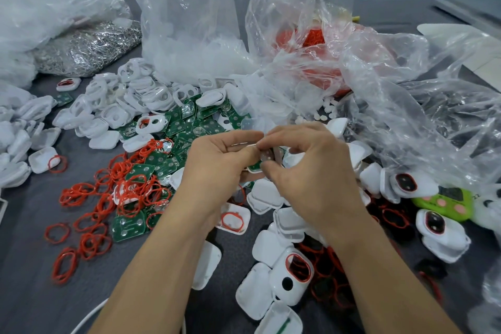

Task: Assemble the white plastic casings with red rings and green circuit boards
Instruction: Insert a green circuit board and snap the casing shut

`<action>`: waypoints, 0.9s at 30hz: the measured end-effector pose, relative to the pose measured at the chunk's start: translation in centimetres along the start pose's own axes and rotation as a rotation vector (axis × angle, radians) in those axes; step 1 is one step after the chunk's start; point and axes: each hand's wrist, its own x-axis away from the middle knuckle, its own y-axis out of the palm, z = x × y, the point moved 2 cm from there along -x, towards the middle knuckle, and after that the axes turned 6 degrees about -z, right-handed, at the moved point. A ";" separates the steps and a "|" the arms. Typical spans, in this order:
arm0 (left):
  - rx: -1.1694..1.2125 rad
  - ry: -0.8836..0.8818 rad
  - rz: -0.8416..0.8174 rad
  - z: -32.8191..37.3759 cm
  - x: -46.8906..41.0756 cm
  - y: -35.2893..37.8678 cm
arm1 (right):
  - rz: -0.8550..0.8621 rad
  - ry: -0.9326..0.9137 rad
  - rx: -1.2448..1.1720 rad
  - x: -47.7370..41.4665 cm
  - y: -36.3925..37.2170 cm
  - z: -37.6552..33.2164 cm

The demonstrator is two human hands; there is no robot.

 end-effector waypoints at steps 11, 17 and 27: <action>0.150 -0.025 -0.275 -0.1 0.2 -0.2 | 0.088 0.190 -0.355 -0.5 -1.0 1.1; 0.146 0.031 -0.197 -0.1 0.3 0.3 | 0.072 0.257 -0.538 -0.4 -0.8 1.2; 0.230 0.002 -0.243 -0.1 -0.2 -0.1 | 0.123 0.188 -0.602 -0.4 -1.5 0.8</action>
